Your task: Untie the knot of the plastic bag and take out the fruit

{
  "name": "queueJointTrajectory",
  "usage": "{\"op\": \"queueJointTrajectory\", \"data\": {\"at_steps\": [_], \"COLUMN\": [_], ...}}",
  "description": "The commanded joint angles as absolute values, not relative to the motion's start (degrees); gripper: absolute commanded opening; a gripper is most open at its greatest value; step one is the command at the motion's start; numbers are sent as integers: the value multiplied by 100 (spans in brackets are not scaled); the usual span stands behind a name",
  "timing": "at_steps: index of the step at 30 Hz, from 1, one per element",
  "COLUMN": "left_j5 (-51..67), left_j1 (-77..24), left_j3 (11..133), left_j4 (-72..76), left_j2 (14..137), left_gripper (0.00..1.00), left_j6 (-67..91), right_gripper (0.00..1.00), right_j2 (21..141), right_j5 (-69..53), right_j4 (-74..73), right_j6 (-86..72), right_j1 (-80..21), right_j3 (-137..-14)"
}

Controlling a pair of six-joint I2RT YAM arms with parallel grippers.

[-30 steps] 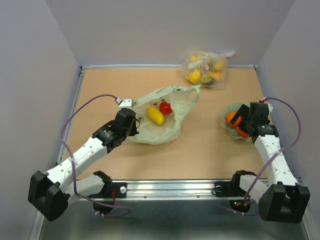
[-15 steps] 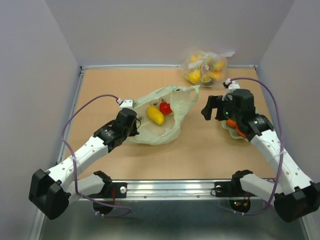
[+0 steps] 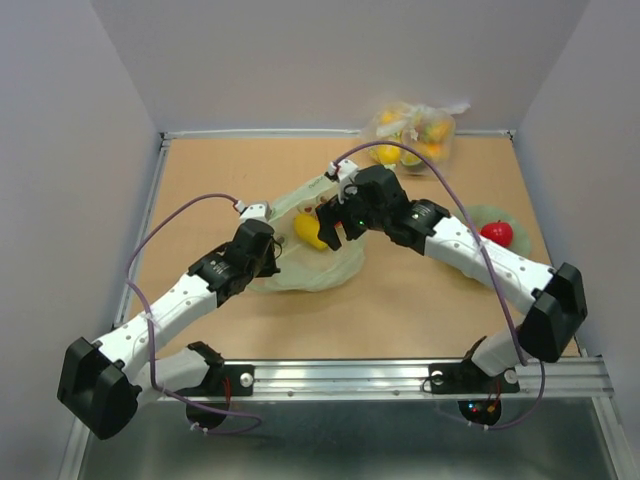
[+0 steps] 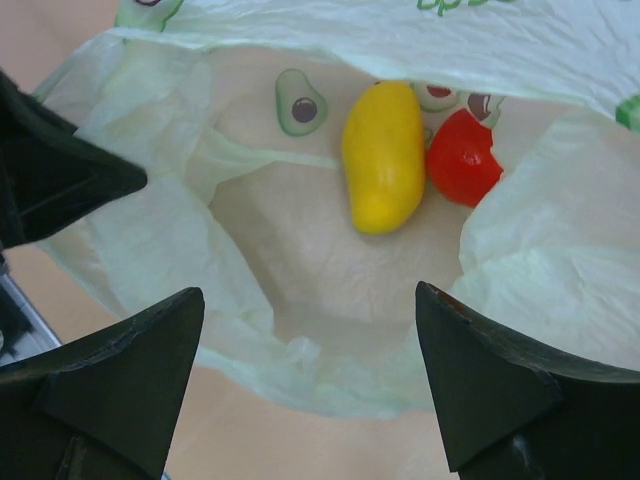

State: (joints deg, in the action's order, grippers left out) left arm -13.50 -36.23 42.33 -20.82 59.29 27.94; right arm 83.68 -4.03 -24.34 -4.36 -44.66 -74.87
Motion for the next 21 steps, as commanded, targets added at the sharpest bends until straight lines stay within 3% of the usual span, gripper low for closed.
{"op": "queueJointTrajectory", "data": {"at_steps": [1,11,21], "left_j5": [-1195,-1002,-932], "left_j1": [-3586,-3595,-3595], "left_j3": [4175,4175,4087], "left_j4": [-2030,-2101,-2162], "left_j2": [5731,5546,5379], "left_gripper": [0,0,0], "left_j6": [2892,2918,2997], "right_gripper": [90,89,78], "right_j2": [9008,10450,11583], "right_j5": [-413,-484,-184], "right_j4": [-1917,-1468,-1222], "right_j6": [-62,509,923], "right_j1": [-4509,-4517,-4509], "right_j3": [-8165,-8631,-9052]}}
